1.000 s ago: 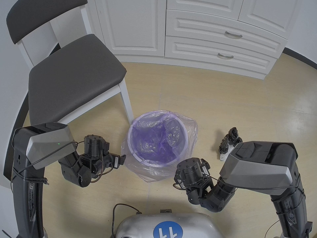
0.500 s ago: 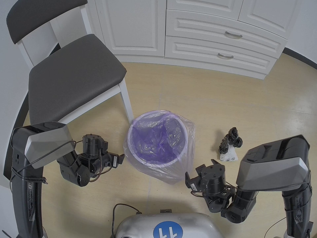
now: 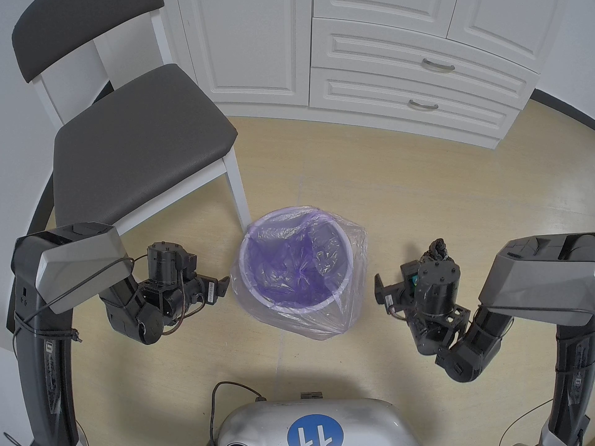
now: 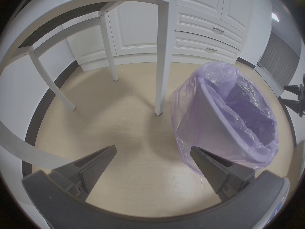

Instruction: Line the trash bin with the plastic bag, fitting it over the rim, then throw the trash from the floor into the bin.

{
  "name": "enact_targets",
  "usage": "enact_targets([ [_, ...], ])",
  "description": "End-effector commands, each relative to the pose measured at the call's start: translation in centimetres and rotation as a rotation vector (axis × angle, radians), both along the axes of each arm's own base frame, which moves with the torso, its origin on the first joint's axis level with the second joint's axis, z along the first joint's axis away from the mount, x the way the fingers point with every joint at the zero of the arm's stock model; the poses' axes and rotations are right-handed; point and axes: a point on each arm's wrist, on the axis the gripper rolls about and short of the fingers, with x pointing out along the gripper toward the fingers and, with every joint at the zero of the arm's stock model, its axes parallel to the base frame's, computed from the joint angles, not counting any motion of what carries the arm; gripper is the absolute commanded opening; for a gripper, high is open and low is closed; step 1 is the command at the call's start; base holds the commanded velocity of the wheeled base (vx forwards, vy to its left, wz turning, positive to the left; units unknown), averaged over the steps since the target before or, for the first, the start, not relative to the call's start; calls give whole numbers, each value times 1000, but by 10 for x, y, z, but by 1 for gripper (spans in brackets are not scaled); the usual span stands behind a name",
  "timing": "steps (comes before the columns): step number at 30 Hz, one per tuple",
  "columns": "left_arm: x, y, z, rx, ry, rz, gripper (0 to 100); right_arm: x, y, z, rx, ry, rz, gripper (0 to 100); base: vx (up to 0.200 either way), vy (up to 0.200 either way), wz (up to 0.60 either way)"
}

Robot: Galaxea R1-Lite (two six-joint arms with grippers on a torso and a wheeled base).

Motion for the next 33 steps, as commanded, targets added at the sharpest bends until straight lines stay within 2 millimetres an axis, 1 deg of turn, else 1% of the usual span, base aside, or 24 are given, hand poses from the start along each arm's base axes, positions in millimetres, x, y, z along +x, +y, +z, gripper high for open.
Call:
enact_targets([
  [1,2,1,1,-2,-12,6,100,52,-31,-20,13,-1,-129,100,0,0,0],
  [3,2,1,1,-2,-11,4,100,61,-35,-26,31,9,-144,100,0,0,0],
  [4,2,1,0,-2,-11,4,100,69,-33,-31,68,16,-145,100,0,0,0],
  [5,3,0,-1,-3,-12,5,100,76,-29,-37,121,35,-136,100,0,0,0],
  [7,5,-1,-2,-2,-14,6,100,81,-22,-41,189,75,-102,100,0,0,0],
  [11,8,-1,-3,5,-22,29,100,86,1,-47,366,202,-40,100,0,0,0],
  [12,9,-2,-4,7,-21,33,100,87,7,-51,409,243,-36,100,0,0,0],
  [14,10,-2,-7,10,-19,37,100,90,14,-60,460,292,-39,100,0,0,0],
  [15,11,-3,-9,9,-15,36,100,93,15,-65,472,305,-44,100,0,0,0],
  [18,13,-7,-25,12,12,29,100,102,19,-77,509,312,-55,100,0,0,0],
  [19,13,-8,-26,11,13,28,100,102,19,-78,513,313,-55,100,0,0,0],
  [20,18,-12,-37,13,19,24,100,105,21,-86,552,328,-45,100,0,0,0],
  [22,23,-13,-46,24,21,48,100,106,23,-92,591,349,-30,100,0,0,0],
  [25,29,-16,-61,32,25,72,100,108,24,-96,604,358,-26,100,0,0,0],
  [28,36,-20,-71,12,20,92,100,108,24,-97,597,377,-35,100,0,0,0],
  [32,39,-22,-72,-12,22,111,100,108,24,-97,591,391,-42,100,0,0,0],
  [33,39,-25,-73,-27,22,112,100,109,22,-97,578,405,-60,100,0,0,0],
])
